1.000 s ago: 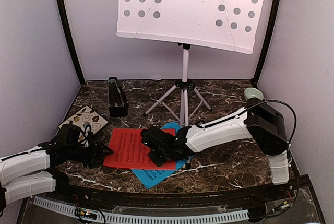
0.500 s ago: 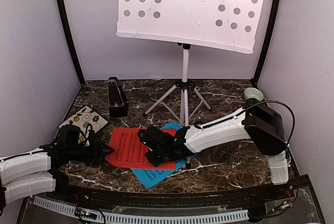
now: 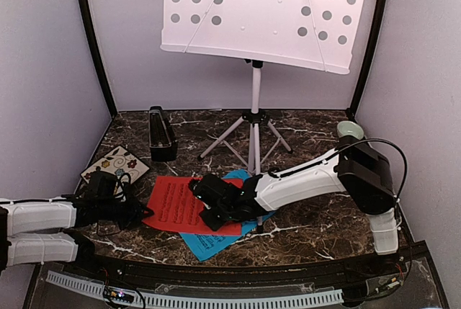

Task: Set up the instrument practice props

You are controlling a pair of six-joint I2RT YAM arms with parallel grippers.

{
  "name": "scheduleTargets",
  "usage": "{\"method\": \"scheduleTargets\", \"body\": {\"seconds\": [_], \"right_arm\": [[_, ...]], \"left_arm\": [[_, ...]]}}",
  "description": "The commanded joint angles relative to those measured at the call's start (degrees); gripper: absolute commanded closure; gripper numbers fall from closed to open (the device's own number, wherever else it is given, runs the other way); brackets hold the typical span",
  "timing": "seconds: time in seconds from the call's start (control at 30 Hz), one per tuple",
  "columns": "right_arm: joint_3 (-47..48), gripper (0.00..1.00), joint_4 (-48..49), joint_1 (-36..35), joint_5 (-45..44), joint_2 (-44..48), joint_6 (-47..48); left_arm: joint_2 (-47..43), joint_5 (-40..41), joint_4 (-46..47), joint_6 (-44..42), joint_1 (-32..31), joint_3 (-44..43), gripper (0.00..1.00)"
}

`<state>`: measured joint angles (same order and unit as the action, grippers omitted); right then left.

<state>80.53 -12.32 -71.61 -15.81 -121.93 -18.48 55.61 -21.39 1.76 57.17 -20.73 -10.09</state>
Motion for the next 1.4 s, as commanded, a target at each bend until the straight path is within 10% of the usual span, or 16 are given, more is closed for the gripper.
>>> {"method": "scheduleTargets", "body": {"seconds": [0.0,0.23,0.5,0.77,1.37], "right_arm": [[-1.45,0.95,1.48,-0.13,1.87,3.85,0.50],[-5.23,0.50,7.25,0.50,4.20,16.65,1.42],[-12.39,0.24,14.04,2.98,13.36,33.57,6.07],[-14.07,0.11,11.46,6.26,22.51,43.70,10.92],[-14.88,0.00,3.81,8.86,38.01,51.62,14.60]], "left_arm": [[-0.59,0.85,0.02,-4.46,0.25,-3.72,0.93],[-1.71,4.08,-18.88,-22.93,0.22,-24.02,1.00],[-1.47,1.05,-35.70,-41.41,-0.10,-40.86,1.00],[-3.67,-18.95,-43.13,-51.45,-0.51,-49.49,1.00],[-4.27,-47.74,-28.89,-47.32,-14.05,-51.22,1.00]]}}
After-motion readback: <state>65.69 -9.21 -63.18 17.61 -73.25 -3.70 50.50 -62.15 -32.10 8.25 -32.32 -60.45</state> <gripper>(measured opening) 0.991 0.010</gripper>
